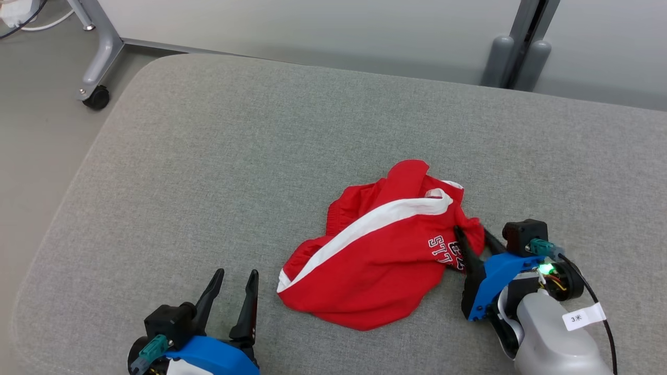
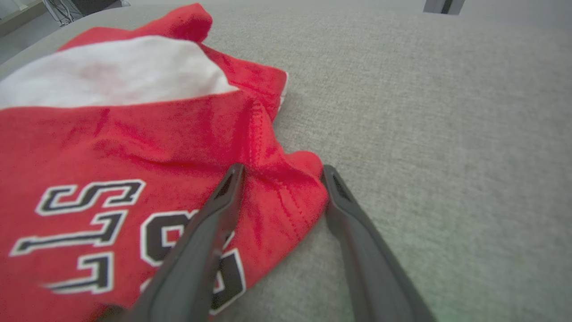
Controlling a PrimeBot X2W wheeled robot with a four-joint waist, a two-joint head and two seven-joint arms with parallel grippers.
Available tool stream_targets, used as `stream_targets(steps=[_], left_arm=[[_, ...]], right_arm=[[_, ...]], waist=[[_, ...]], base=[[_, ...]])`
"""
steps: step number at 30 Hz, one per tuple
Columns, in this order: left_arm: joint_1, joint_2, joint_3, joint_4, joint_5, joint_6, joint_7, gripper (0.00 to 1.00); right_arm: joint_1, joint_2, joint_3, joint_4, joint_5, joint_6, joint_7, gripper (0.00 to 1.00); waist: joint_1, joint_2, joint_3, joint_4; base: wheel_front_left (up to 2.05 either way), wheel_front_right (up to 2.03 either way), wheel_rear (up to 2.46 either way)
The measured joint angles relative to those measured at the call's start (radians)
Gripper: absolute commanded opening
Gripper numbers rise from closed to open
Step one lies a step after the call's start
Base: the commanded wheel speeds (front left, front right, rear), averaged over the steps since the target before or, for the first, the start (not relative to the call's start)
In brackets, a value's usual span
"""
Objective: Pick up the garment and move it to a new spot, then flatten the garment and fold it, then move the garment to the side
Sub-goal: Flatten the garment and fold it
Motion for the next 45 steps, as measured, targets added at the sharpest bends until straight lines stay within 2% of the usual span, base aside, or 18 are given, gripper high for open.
stream_targets(steps=[7, 12, 18, 21, 25, 26, 27, 28, 34, 39, 45], left_arm=[[0.011, 0.002, 0.019, 0.001, 0.002, 0.000, 0.000, 1.00], [0.023, -0.004, 0.029, -0.002, 0.012, 0.000, 0.000, 1.00], [0.051, -0.017, 0.050, -0.002, 0.025, 0.000, 0.000, 1.00], [0.066, -0.021, 0.060, 0.006, 0.032, 0.000, 0.000, 1.00], [0.081, -0.029, 0.071, 0.015, 0.043, 0.000, 0.000, 1.00], [0.084, -0.030, 0.075, 0.016, 0.047, 0.000, 0.000, 1.00], [0.087, -0.031, 0.079, 0.018, 0.050, 0.000, 0.000, 1.00], [0.091, -0.032, 0.085, 0.021, 0.056, 0.000, 0.000, 1.00], [0.102, -0.036, 0.132, 0.027, 0.106, 0.000, 0.000, 1.00], [0.108, -0.048, 0.160, 0.018, 0.138, 0.000, 0.000, 1.00], [0.115, -0.056, 0.181, 0.012, 0.177, 0.000, 0.000, 1.00]], right_arm=[[0.000, 0.001, 0.007, -0.019, 0.024, 0.000, -0.039, 0.00], [0.070, 0.001, -0.056, -0.248, 0.013, 0.000, -0.040, 0.00], [0.279, 0.000, -0.124, -0.564, -0.011, 0.000, -0.041, 0.00], [0.407, 0.001, -0.145, -0.622, -0.026, 0.000, -0.041, 0.00], [0.539, 0.000, -0.169, -0.612, -0.039, 0.000, -0.041, 0.01], [0.560, 0.000, -0.175, -0.602, -0.050, 0.000, -0.041, 0.17], [0.575, 0.001, -0.185, -0.591, -0.051, 0.000, -0.041, 0.56], [0.585, 0.001, -0.196, -0.572, -0.051, 0.000, -0.041, 1.00], [0.580, 0.000, -0.234, -0.616, -0.036, 0.000, -0.041, 1.00], [0.544, 0.000, -0.208, -0.698, -0.011, 0.000, -0.041, 1.00], [0.531, 0.001, -0.167, -0.651, 0.014, 0.000, -0.041, 1.00]], waist=[[0.0000, 0.0000, -0.018, -0.037], [0.0000, 0.0000, -0.042, -0.091], [0.0000, 0.0000, -0.077, -0.165], [0.0000, 0.0000, -0.098, -0.197], [-0.0001, 0.0000, -0.127, -0.232], [-0.0002, 0.0000, -0.133, -0.238], [-0.0002, 0.0000, -0.139, -0.244], [-0.0002, 0.0000, -0.144, -0.250], [-0.0002, 0.0000, -0.161, -0.265], [-0.0002, 0.0000, -0.163, -0.267], [-0.0002, 0.0000, -0.174, -0.266]], base=[[0.00, 0.00, 0.00], [0.00, 0.00, 0.00], [0.00, 0.00, 0.00], [0.00, 0.00, 0.00], [0.00, 0.00, 0.00], [0.00, 0.00, 0.00], [0.00, 0.00, 0.00], [0.00, 0.00, 0.00], [0.00, 0.00, 0.00], [0.00, 0.00, 0.00], [0.00, 0.00, 0.00]])
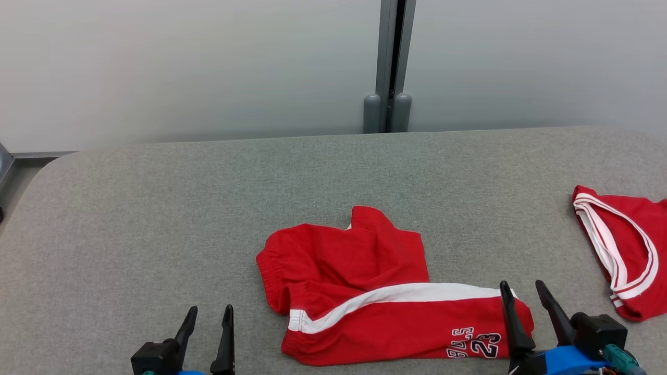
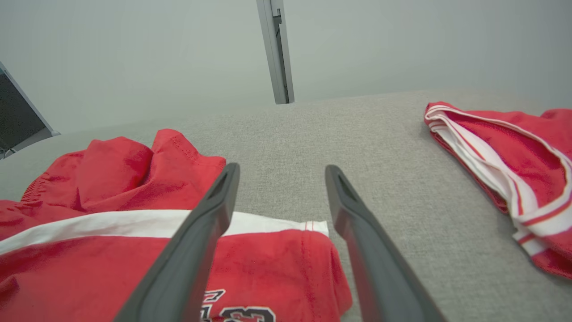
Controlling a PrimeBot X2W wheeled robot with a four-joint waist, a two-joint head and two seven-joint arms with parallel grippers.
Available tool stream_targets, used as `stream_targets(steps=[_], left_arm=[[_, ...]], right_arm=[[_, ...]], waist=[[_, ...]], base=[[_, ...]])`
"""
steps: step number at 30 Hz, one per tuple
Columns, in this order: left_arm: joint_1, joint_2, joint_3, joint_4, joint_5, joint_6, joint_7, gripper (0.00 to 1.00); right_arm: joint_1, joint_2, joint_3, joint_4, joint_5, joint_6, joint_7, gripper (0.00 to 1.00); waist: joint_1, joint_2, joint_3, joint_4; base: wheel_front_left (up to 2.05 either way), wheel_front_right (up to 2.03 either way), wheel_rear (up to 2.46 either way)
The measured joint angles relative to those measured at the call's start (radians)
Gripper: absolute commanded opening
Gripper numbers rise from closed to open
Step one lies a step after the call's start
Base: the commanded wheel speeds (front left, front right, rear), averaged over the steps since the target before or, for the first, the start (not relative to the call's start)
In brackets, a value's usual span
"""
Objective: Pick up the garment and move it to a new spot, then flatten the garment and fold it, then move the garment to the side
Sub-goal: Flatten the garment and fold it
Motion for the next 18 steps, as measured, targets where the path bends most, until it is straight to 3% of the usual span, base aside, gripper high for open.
stream_targets(steps=[9, 14, 18], left_arm=[[0.006, -0.013, -0.005, -0.002, 0.014, 0.000, 0.000, 1.00], [0.005, -0.017, -0.166, -0.032, -0.100, 0.000, 0.000, 1.00], [-0.013, 0.018, -0.276, -0.070, -0.231, 0.000, 0.000, 1.00]], right_arm=[[-0.014, 0.000, 0.017, 0.054, 0.026, 0.000, 0.000, 1.00], [-0.017, 0.000, 0.020, 0.058, 0.026, 0.000, 0.000, 1.00], [-0.017, -0.001, 0.022, 0.058, 0.030, 0.000, 0.000, 1.00]], waist=[[0.0001, 0.0000, -0.004, 0.001], [0.0000, 0.0000, 0.002, -0.002], [0.0001, 0.0000, 0.012, -0.005]], base=[[0.00, 0.00, 0.00], [0.00, 0.00, 0.00], [0.00, 0.00, 0.00]])
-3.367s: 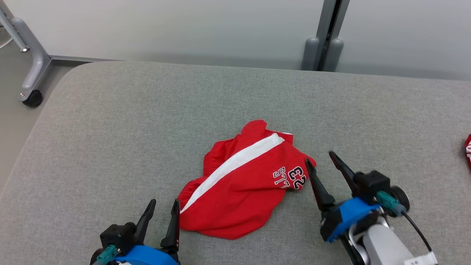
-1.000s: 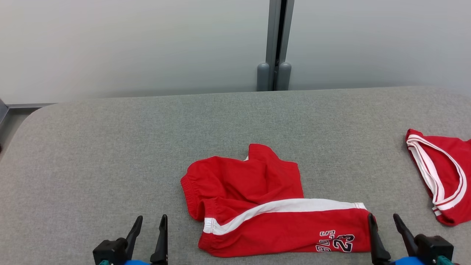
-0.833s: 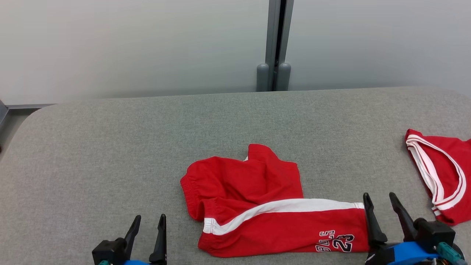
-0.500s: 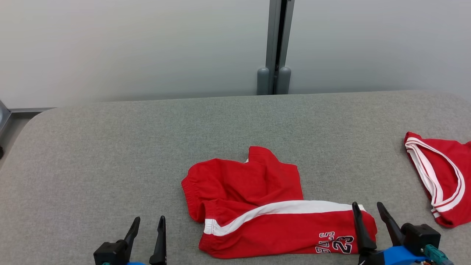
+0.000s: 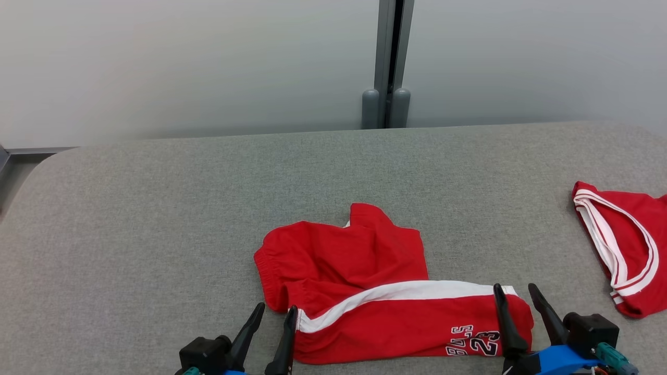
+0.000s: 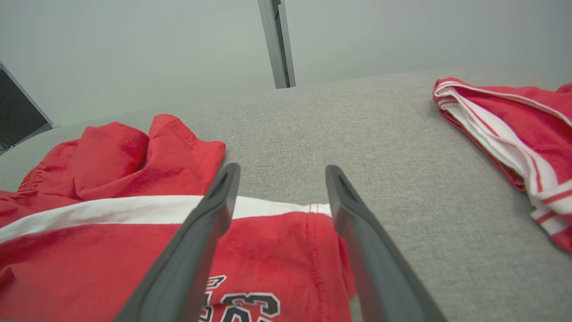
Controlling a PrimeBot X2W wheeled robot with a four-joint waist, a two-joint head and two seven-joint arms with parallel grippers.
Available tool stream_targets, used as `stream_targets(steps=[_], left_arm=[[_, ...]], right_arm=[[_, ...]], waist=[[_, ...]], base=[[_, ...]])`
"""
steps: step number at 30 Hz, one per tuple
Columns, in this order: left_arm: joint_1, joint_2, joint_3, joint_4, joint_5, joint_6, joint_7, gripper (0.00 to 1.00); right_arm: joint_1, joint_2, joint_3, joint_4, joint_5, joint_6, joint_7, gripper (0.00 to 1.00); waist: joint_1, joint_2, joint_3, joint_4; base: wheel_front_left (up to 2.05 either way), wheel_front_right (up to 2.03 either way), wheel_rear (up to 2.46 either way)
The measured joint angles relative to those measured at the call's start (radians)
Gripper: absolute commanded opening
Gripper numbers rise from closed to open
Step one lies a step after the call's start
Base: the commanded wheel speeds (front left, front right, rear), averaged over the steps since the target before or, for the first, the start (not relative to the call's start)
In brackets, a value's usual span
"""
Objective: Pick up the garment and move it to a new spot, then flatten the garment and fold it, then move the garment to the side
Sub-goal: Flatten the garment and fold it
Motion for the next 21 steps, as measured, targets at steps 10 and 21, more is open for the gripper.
stream_targets(steps=[10, 21], left_arm=[[-0.056, 0.093, -0.202, 0.018, -0.236, 0.000, 0.000, 1.00], [-0.092, 0.137, -0.251, 0.020, -0.316, 0.000, 0.000, 0.00]], right_arm=[[-0.007, 0.000, 0.018, 0.004, 0.002, 0.000, 0.000, 1.00], [-0.016, 0.000, 0.020, 0.000, 0.002, 0.000, 0.000, 1.00]], waist=[[0.0000, 0.0000, 0.018, -0.023], [0.0000, 0.0000, 0.035, -0.034]], base=[[0.00, 0.00, 0.00], [0.00, 0.00, 0.00]])
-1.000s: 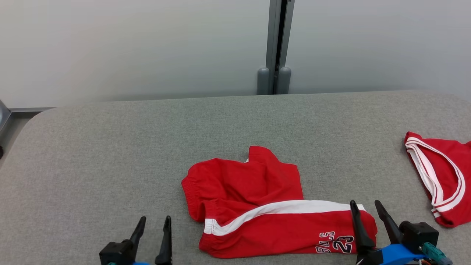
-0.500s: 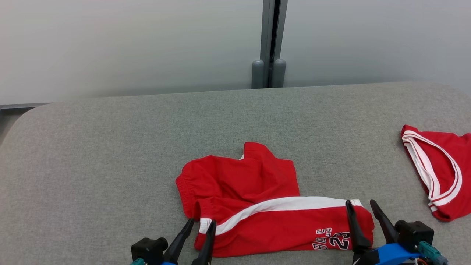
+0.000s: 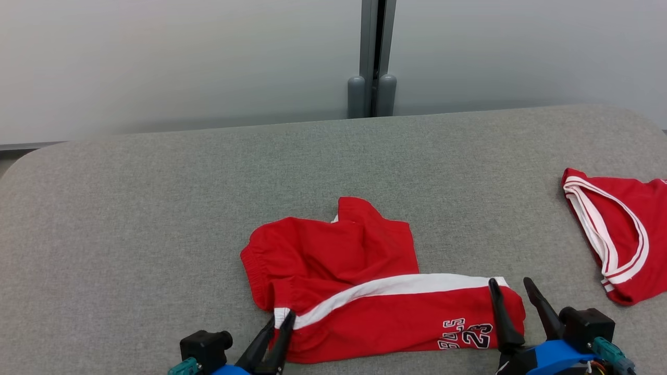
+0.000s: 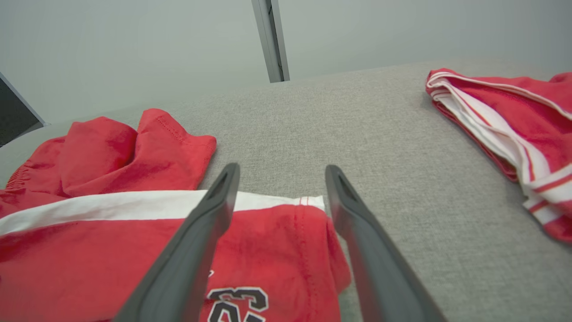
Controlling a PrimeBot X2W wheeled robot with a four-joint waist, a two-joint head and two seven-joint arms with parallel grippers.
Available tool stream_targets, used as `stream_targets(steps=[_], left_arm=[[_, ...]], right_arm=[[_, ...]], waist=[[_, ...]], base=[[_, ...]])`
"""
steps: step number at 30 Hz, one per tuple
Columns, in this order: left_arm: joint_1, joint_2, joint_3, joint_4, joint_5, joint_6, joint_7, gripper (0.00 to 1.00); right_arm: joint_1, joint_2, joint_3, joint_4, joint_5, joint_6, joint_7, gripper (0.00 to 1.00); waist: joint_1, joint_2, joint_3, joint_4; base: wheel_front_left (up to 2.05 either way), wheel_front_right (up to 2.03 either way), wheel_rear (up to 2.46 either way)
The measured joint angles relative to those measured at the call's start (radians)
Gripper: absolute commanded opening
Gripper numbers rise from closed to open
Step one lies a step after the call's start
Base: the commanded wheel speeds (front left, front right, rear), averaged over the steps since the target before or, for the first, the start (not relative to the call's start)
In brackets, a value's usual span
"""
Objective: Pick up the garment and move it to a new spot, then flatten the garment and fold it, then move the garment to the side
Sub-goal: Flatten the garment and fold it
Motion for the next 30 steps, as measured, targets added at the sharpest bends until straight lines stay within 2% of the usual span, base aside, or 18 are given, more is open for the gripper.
stream_targets(steps=[8, 13, 18, 21, 28, 29, 30], left_arm=[[0.000, 0.016, 0.021, -0.013, 0.044, 0.000, 0.000, 0.00], [0.012, 0.028, 0.019, -0.010, 0.055, 0.000, 0.000, 0.00], [0.011, 0.029, 0.017, -0.011, 0.058, 0.000, 0.000, 0.00], [0.007, 0.028, 0.017, -0.012, 0.059, 0.000, 0.000, 0.00], [-0.010, 0.025, 0.014, -0.015, 0.059, 0.000, 0.000, 0.00], [-0.012, 0.026, 0.014, -0.015, 0.059, 0.000, 0.000, 0.00], [-0.013, 0.026, 0.014, -0.016, 0.059, 0.000, 0.000, 0.00]], right_arm=[[-0.011, 0.000, -0.037, 0.029, 0.018, 0.000, 0.000, 1.00], [-0.071, 0.001, -0.033, 0.153, 0.009, 0.000, 0.000, 1.00], [-0.178, 0.000, -0.034, 0.280, -0.057, 0.000, 0.005, 1.00], [-0.220, 0.000, -0.036, 0.346, -0.098, 0.000, 0.046, 1.00], [-0.272, 0.000, -0.031, 0.420, -0.114, 0.000, 0.067, 1.00], [-0.274, -0.001, -0.028, 0.425, -0.114, 0.000, 0.064, 0.91], [-0.277, -0.001, -0.024, 0.431, -0.114, 0.000, 0.060, 0.73]], waist=[[0.0000, 0.0000, 0.005, 0.028], [0.0000, 0.0000, 0.016, 0.049], [0.0000, 0.0000, 0.036, 0.062], [0.0000, 0.0000, 0.048, 0.066], [0.0000, 0.0000, 0.067, 0.069], [0.0000, 0.0000, 0.069, 0.068], [0.0000, 0.0000, 0.070, 0.068]], base=[[0.00, 0.00, 0.00], [0.00, 0.00, 0.00], [0.00, 0.00, 0.00], [0.00, 0.00, 0.00], [0.00, 0.00, 0.00], [0.00, 0.00, 0.00], [0.00, 0.00, 0.00]])
